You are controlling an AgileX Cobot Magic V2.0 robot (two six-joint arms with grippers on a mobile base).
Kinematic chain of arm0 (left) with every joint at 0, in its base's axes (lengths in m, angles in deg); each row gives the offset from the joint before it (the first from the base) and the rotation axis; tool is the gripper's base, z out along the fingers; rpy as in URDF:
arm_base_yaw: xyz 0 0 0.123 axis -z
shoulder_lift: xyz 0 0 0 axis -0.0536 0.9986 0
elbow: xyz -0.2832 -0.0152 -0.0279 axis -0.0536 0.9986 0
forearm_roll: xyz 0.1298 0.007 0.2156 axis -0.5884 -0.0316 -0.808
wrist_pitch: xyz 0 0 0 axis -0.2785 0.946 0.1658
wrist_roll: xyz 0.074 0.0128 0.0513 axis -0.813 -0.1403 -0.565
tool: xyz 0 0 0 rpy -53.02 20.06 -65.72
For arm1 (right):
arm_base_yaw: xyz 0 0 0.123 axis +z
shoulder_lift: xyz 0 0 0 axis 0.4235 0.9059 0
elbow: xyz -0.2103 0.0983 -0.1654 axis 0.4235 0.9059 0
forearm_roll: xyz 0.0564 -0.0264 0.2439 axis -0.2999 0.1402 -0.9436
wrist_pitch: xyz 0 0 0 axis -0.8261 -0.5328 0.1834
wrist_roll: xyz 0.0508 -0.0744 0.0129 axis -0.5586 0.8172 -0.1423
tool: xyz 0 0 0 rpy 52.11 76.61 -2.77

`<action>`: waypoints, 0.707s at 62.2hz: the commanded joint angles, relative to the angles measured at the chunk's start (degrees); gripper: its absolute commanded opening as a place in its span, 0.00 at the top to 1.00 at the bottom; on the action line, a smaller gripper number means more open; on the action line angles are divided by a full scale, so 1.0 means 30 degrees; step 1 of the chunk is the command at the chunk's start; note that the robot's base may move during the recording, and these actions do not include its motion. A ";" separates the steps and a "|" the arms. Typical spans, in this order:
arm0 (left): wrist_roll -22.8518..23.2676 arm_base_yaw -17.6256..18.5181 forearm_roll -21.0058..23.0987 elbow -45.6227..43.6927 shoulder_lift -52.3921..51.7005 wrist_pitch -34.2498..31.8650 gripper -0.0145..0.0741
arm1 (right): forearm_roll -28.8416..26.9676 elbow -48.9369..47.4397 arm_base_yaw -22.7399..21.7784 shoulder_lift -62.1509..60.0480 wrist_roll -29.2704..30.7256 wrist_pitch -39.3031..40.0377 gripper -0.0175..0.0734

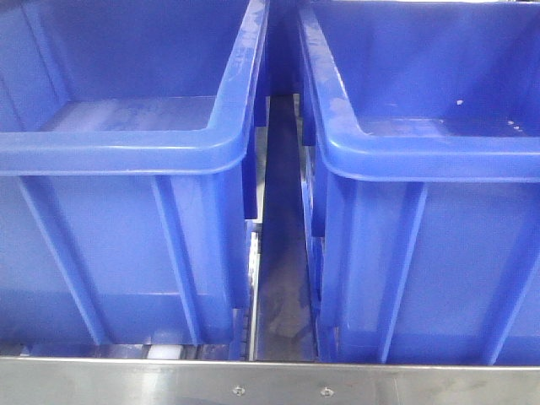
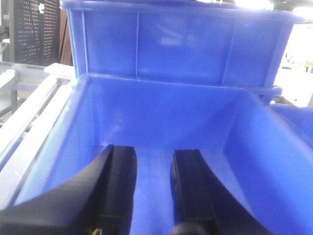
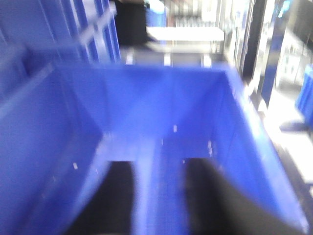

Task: Sort and place red and blue blocks on shelf

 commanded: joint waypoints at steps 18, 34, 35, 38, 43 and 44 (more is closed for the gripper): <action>0.0042 0.0014 0.0177 -0.0568 -0.4224 0.2952 0.69 | 0.0315 -0.0575 -0.0148 -0.3420 0.0062 -0.2135 0.75; 0.0042 0.0014 -0.0102 -0.0568 -0.6114 0.5423 0.69 | 0.0315 -0.0575 -0.0148 -0.6748 0.0062 -0.4210 0.75; 0.0042 0.0014 -0.0102 -0.0568 -0.6197 0.5532 0.69 | 0.0315 -0.0575 -0.0148 -0.6905 0.0062 -0.4316 0.75; 0.0042 0.0014 -0.0102 -0.0568 -0.6495 0.5866 0.69 | 0.0315 -0.0575 -0.0148 -0.7495 0.0062 -0.4747 0.75; 0.0042 0.0014 -0.0102 -0.0568 -0.6938 0.6304 0.69 | 0.0315 -0.0575 -0.0148 -0.8181 0.0062 -0.5632 0.75; 0.0042 0.0014 -0.0102 -0.0568 -0.7062 0.6397 0.69 | 0.0315 -0.0575 -0.0148 -0.8343 0.0062 -0.5855 0.75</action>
